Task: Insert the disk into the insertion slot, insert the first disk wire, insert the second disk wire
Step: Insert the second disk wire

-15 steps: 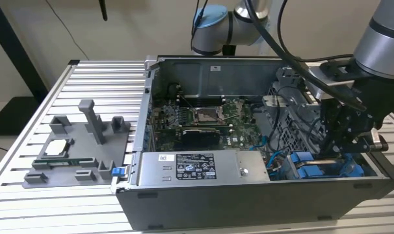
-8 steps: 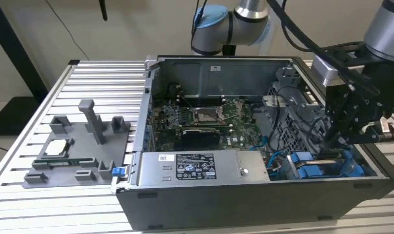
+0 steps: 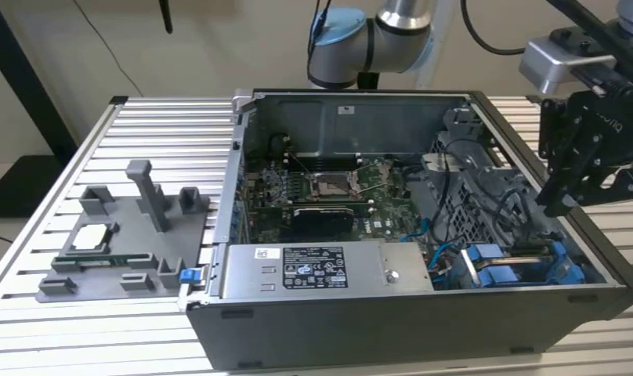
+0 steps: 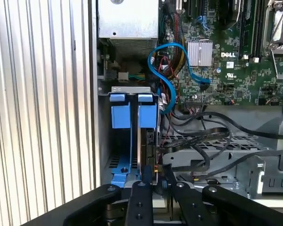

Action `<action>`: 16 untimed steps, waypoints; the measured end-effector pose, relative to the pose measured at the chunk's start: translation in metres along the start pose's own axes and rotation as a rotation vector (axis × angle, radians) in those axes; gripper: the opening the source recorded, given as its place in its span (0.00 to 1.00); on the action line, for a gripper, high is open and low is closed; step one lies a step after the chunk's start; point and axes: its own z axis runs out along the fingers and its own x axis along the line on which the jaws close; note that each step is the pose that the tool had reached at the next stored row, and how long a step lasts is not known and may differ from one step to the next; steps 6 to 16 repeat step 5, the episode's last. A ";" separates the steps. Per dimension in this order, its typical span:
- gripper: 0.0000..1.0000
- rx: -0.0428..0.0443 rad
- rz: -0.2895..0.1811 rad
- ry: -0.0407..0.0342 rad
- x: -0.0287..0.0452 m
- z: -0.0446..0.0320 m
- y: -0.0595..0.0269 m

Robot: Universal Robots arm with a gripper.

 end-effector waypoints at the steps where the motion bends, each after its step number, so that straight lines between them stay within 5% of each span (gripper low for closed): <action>1: 1.00 0.0000 0.000 -0.0002 0.0000 0.0001 0.0000; 16: 1.00 0.0000 0.000 -0.0003 0.0000 0.0000 0.0000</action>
